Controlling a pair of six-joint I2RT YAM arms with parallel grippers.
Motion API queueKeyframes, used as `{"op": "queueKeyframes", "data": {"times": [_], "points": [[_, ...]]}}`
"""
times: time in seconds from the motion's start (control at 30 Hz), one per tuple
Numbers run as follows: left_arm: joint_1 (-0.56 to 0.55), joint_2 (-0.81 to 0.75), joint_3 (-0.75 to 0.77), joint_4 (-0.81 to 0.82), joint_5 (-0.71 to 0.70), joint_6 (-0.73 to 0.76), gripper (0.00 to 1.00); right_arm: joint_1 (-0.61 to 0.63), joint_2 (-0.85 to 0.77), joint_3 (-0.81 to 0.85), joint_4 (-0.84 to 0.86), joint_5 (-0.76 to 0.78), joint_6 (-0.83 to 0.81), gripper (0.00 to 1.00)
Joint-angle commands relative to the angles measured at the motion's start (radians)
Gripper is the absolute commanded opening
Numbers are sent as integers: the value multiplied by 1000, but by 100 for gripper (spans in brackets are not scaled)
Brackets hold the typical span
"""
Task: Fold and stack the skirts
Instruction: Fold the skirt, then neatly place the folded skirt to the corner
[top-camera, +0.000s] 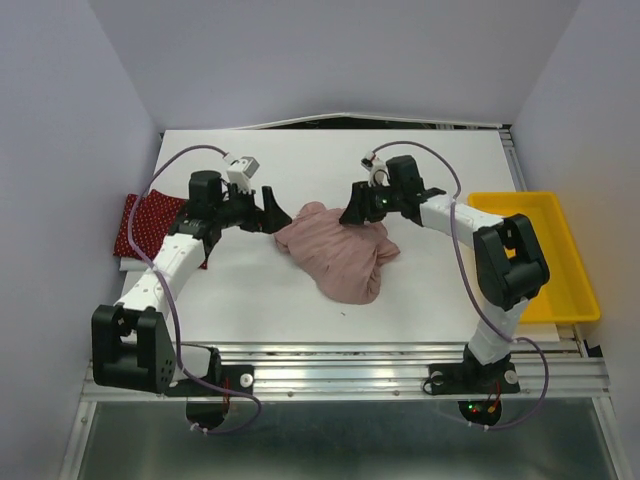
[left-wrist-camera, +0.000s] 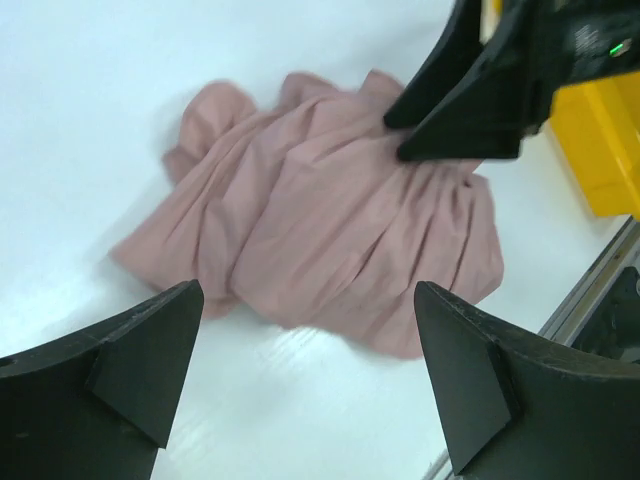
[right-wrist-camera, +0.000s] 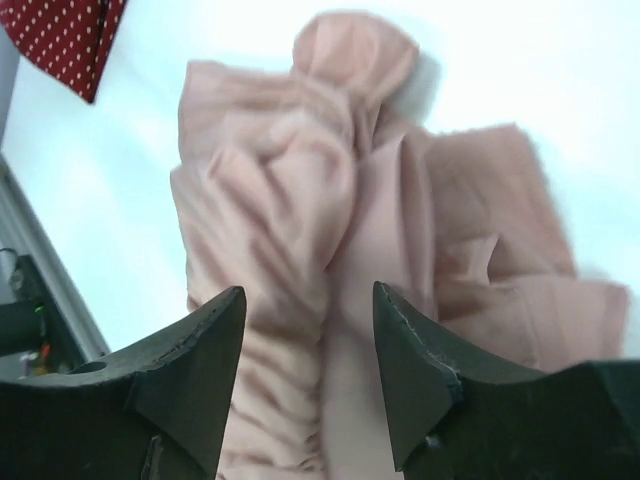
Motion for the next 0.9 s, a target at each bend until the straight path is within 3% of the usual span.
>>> {"op": "queueKeyframes", "data": {"times": [0.0,0.1,0.27,0.4,0.6,0.73,0.87], "points": [[69,-57,-101,-42,-29,8,98,54,-76,149,-163,145,-108,59],[99,-74,-112,-8,-18,-13,99,139,-69,244,-238,331,-163,61],[117,-67,-110,-11,-103,-38,99,255,39,455,-355,438,-197,61],[163,-48,-136,15,-86,-77,99,332,153,585,-440,488,-185,61],[174,-53,-152,29,-115,-111,99,341,311,721,-548,489,-110,62],[176,-76,-185,61,-193,-134,99,352,444,794,-582,580,-92,70],[171,-85,-216,74,-241,-139,99,352,539,839,-589,598,-90,67]]}}
